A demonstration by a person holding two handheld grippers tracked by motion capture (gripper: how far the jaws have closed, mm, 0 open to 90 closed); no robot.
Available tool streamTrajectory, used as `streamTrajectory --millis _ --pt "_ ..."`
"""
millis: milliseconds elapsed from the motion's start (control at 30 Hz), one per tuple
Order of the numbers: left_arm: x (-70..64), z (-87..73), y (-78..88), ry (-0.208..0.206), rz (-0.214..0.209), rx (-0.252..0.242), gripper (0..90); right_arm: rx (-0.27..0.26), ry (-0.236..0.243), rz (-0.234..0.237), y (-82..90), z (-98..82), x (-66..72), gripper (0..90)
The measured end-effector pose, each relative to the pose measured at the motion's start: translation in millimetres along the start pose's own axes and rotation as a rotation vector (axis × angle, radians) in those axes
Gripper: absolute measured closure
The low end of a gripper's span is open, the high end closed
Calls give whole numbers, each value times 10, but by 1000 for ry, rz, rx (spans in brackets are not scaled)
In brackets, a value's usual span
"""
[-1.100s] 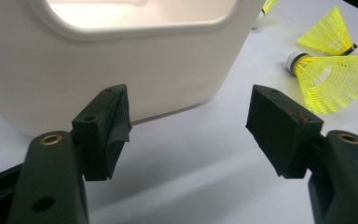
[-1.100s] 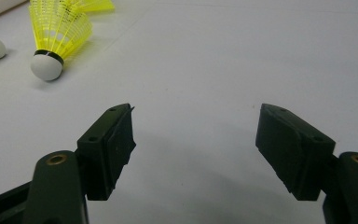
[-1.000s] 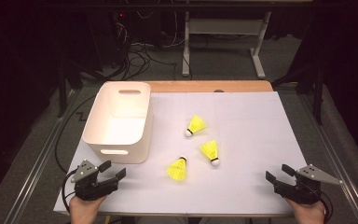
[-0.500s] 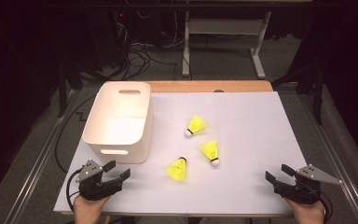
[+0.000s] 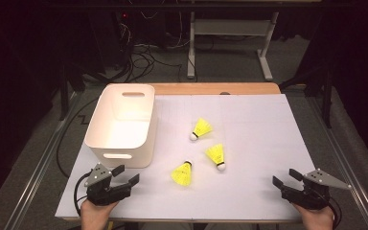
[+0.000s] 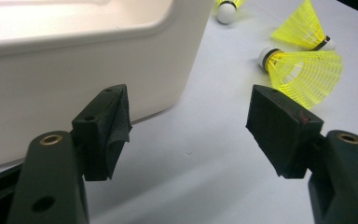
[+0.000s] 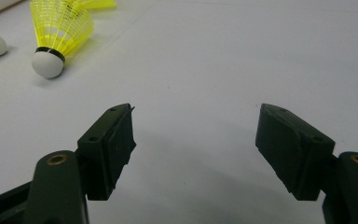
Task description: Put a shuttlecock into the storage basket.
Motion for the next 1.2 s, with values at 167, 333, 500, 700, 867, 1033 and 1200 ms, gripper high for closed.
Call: streamTrajectory --millis 167,333,500,700,867,1033,1200 --pt "-37 5 -29 -5 -10 4 310 0 0 1 0 1 2 285" --pt "-69 10 -57 -7 -21 7 310 -1 0 1 0 1 2 285" --pt "-95 8 -83 -10 -30 14 310 -1 0 2 -1 1 3 285" --pt "-129 11 -112 -17 -40 17 310 -1 1 2 -1 1 4 285" --pt "-163 13 -141 -21 -48 22 310 -1 1 3 -2 1 5 285" --pt "-196 13 -171 -27 -55 28 310 -1 2 4 -2 2 7 285" --pt "-237 12 -211 -38 -66 38 310 -1 2 4 -3 2 8 285"
Point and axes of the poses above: each handheld gripper's, and its own axes: y roughly backward along the jaws, z roughly out of its top, x roughly to its left, the point moved 7 cm from there along -y, roughly forward along the jaws, and after that the axes turned 3 degrees about -x, right-handed, at the moved point
